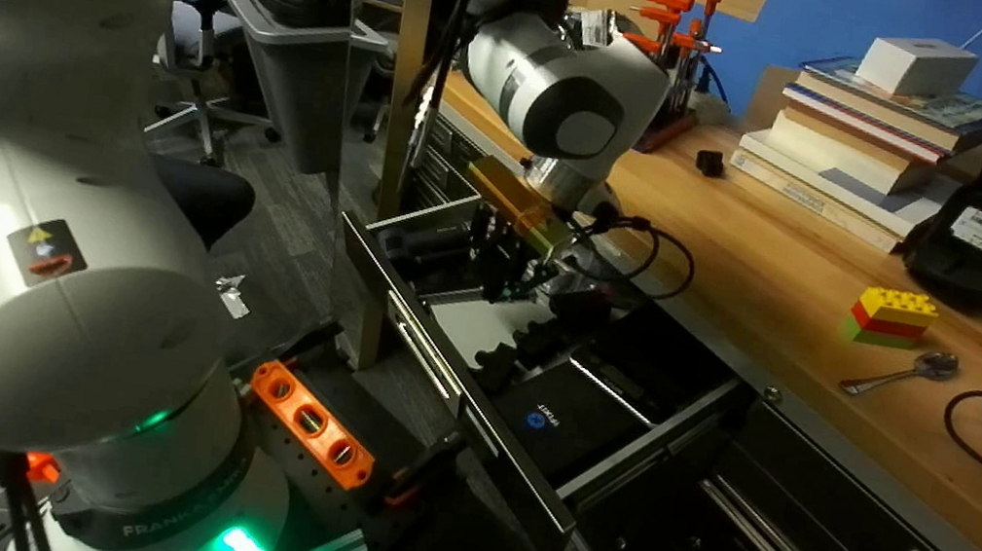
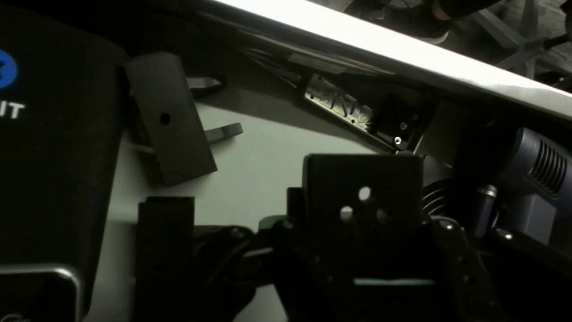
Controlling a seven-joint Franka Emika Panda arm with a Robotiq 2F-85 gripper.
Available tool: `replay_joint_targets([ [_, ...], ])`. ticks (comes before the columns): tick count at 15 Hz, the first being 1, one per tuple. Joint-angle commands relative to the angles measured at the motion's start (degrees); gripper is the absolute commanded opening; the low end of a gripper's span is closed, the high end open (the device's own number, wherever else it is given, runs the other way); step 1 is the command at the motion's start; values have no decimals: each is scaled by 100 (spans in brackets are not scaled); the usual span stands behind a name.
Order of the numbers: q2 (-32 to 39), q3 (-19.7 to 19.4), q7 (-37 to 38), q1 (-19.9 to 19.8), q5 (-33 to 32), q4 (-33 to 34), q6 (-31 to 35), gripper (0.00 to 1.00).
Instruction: Put the black objects in the drawer and close it
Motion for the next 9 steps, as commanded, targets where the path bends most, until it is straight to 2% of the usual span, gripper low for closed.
replay_joint_targets([
  [1,-95,132,-168,-7,440,-299,465,26],
  [9,525,307,38,-56,839,-297,1878,26],
])
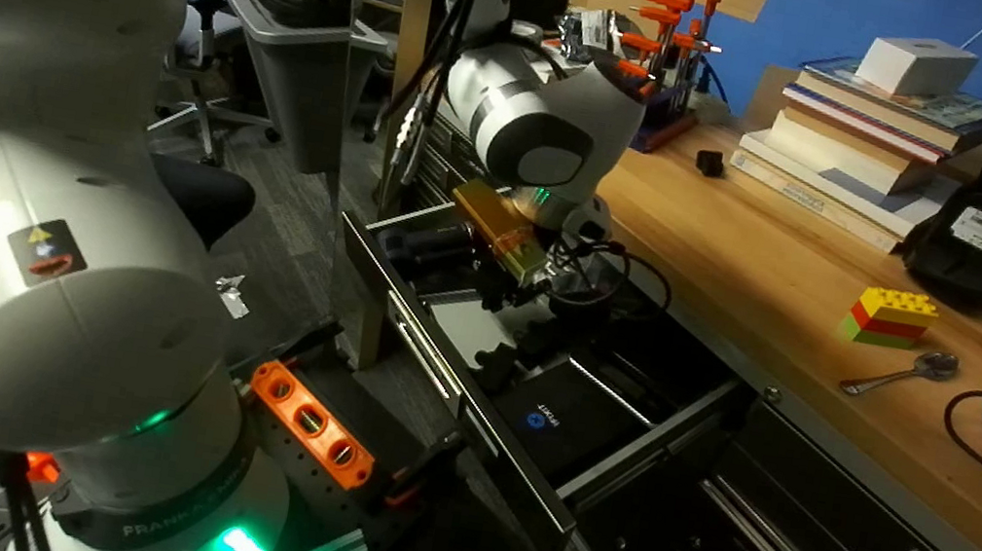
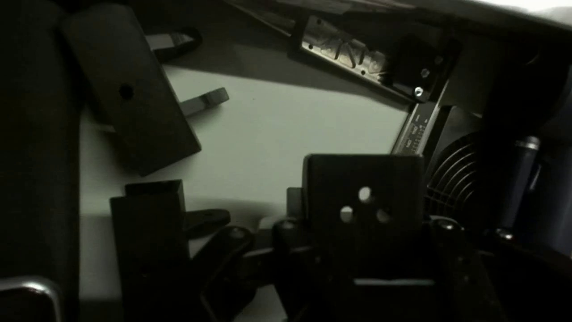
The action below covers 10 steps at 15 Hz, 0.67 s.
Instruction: Put the black objects in the drawer and close it
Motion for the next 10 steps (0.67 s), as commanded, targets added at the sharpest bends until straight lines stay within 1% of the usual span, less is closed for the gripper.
replay_joint_targets([
  [1,324,134,80,-81,140,63,546,26],
  [6,663,218,256,-193,22,121,955,26],
  [10,668,254,445,-233,-32,155,1084,26],
])
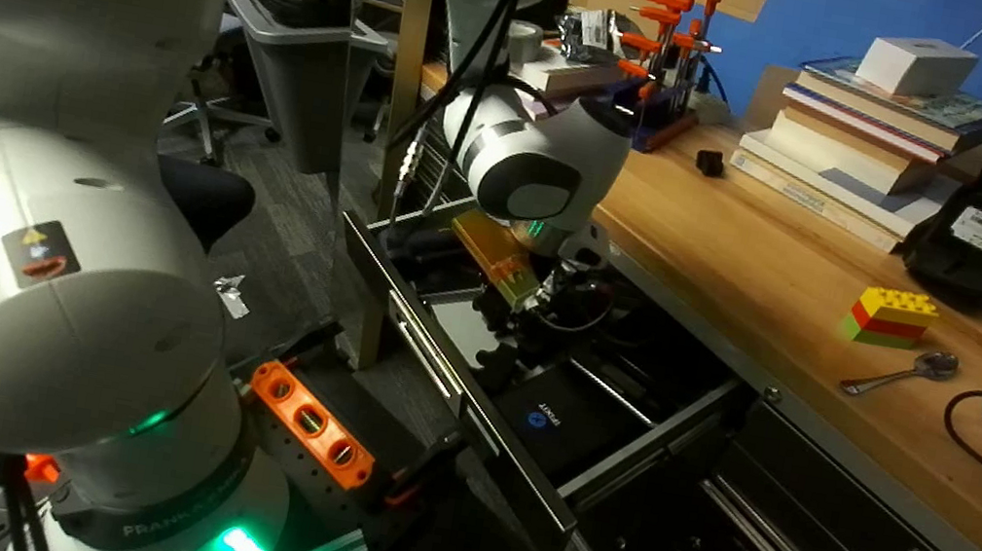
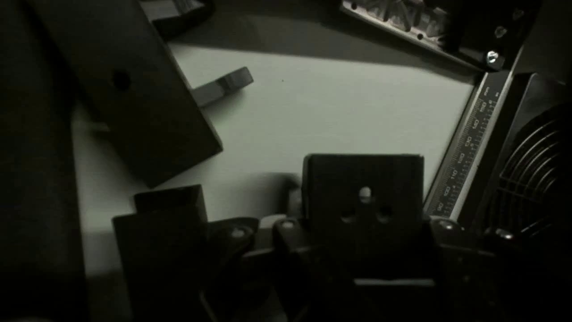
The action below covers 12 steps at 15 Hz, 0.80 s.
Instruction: Put the black objects in the drawer and close it
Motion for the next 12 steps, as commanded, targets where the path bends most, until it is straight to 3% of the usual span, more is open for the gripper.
replay_joint_targets([
  [1,-32,109,278,-108,-85,83,198,57],
  [2,-77,89,357,-98,-101,94,220,77],
  [5,-195,-27,674,-16,-244,147,293,99],
  [9,-589,-250,1181,231,-738,207,119,100],
  [12,-1101,-476,1688,496,-1396,285,-413,100],
])
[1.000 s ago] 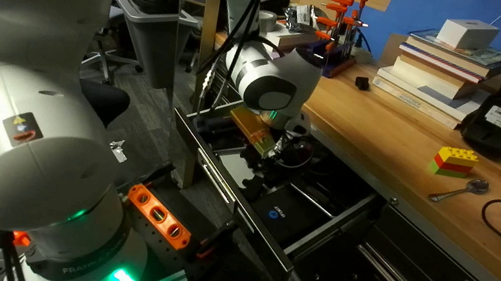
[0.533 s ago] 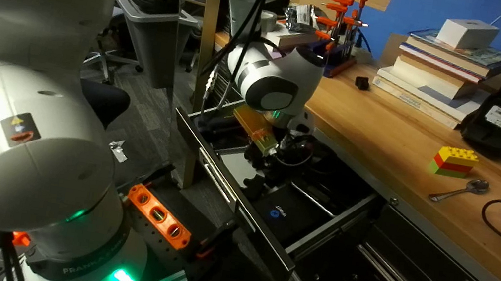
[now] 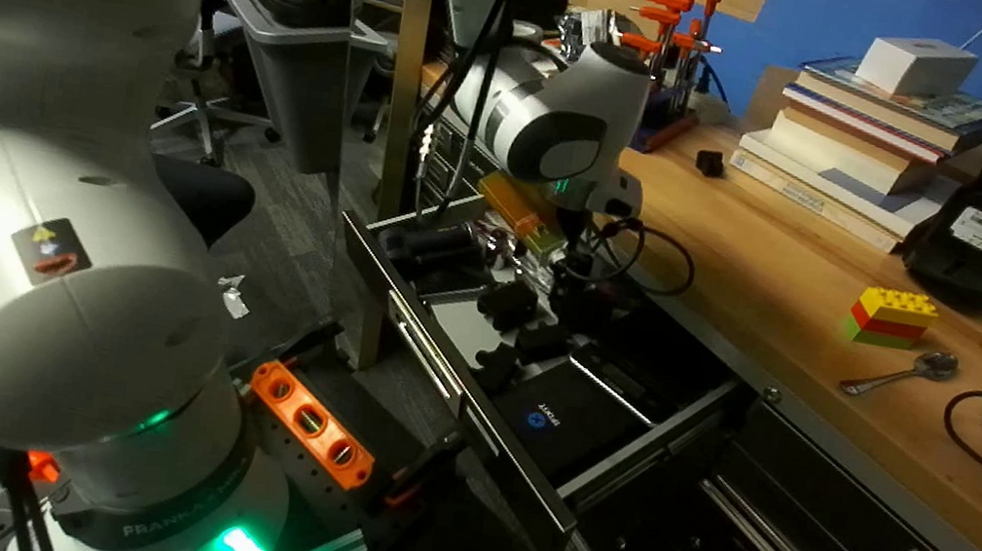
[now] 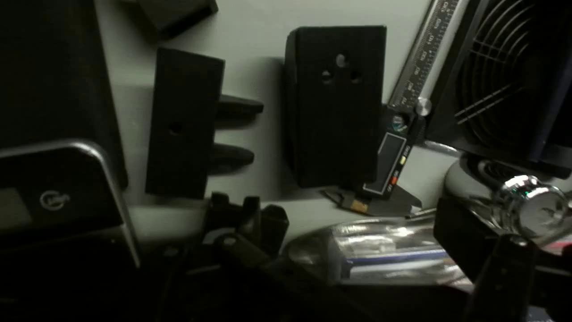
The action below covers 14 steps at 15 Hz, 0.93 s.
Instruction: Put the black objects in the drawer and close it
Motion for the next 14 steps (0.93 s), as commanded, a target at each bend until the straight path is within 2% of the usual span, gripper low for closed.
replay_joint_targets([
  [1,-800,-251,588,339,-653,50,-814,99],
  [4,-1238,-252,882,455,-1008,272,-1436,100],
  [7,-1381,-235,1346,531,-1260,679,-1670,100],
  [10,-1128,-248,1822,553,-1369,1349,-1753,100],
  [14,-314,-360,2227,492,-1234,2673,-2124,100],
])
